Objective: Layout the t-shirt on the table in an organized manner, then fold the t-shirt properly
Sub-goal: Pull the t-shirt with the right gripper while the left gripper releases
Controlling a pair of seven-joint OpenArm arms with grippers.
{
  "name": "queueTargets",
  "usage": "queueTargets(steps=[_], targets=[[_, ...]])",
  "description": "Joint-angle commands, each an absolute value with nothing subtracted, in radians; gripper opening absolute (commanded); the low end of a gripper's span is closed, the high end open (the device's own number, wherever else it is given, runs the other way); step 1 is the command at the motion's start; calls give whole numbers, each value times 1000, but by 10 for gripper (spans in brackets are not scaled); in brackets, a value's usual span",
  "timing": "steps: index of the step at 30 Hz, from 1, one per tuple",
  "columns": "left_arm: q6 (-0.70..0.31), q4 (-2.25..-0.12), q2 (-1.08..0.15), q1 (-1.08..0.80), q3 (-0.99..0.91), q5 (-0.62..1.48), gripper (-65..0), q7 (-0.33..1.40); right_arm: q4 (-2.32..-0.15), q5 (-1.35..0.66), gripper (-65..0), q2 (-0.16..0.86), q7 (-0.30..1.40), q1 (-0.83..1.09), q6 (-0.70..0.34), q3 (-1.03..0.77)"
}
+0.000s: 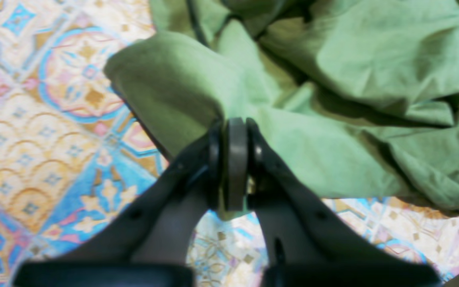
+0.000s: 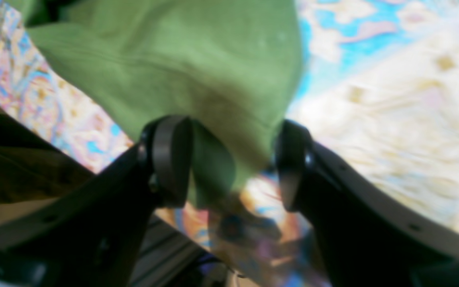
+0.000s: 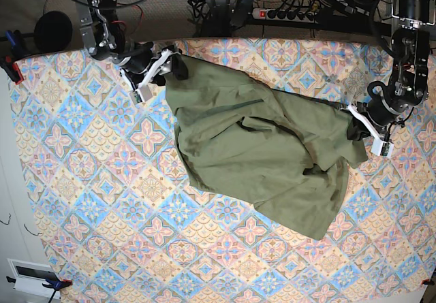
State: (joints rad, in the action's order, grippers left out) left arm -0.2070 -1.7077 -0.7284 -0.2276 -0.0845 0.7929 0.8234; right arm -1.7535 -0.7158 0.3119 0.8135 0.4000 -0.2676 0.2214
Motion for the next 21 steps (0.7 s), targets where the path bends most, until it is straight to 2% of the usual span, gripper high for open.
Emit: queueTargets(steps=[1,5,11,21], targets=[[-206,-1722,-751,-216,-96,802,-650,803,-1761,-722,-329,314,837,404,-274,222],[-206,-1722,-751,-216,-94,802,-650,803,-1761,-722,-337,297,837,403,-274,219],[-206,-1722,-751,-216,-94,802,-650,803,-1759,-722,-449,277,837,344,-274,206],[-206,-1722,-753,-245,-96,802,-650,803,-1759,-723,-574,269,839,341,-277,42]])
